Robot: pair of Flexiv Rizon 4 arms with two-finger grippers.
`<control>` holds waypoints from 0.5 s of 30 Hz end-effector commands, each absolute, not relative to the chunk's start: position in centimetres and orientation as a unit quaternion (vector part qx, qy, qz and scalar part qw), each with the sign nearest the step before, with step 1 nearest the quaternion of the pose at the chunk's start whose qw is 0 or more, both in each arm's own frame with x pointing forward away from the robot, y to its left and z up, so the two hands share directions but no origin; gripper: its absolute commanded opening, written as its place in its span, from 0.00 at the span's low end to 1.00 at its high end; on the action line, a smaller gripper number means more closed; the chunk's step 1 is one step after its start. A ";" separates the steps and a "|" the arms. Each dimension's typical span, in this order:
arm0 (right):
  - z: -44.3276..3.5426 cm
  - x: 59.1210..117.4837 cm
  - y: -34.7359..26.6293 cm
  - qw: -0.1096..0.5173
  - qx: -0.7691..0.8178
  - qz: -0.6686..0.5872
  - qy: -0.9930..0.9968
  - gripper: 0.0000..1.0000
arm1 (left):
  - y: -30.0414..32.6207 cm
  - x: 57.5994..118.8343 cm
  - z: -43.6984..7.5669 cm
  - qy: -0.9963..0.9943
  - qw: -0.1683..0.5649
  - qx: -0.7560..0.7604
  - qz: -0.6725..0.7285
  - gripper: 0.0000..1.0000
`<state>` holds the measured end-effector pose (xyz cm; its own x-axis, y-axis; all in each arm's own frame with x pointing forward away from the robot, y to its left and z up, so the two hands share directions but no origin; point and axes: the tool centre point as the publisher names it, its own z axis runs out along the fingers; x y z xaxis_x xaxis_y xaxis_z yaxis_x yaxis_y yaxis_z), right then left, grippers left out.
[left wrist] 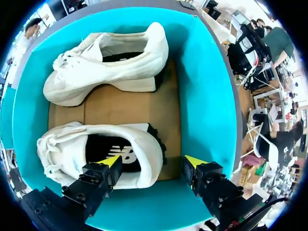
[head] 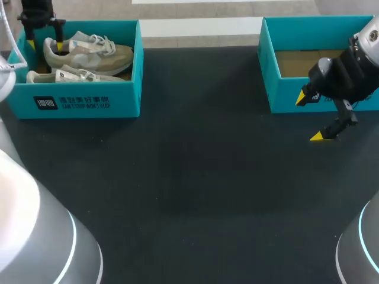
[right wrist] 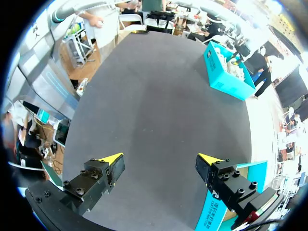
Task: Take the shoe out of the shoebox, open the shoe tongue, remove and reinsert the insole, then place the shoe into the shoebox
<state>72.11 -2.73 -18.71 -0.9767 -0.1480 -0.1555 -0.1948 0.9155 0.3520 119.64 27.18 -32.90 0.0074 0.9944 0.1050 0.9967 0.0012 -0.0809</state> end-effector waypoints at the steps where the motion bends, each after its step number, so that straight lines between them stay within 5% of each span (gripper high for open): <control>1: -18.8 72.2 -2.6 0.062 -0.087 0.184 0.977 1.00 | 27.2 118.7 -30.9 -0.703 0.055 -0.709 -0.010 0.82; 15: -18.8 72.2 -2.6 0.062 -0.087 0.184 0.977 1.00 | 28.0 116.4 -21.7 -0.731 0.025 -0.681 -0.030 0.83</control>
<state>72.11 -2.73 -18.71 -0.9767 -0.1478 -0.1554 -0.1946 0.9156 0.3520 119.14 27.84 -24.46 -0.0725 0.9941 0.0804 0.9968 0.0750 -0.0281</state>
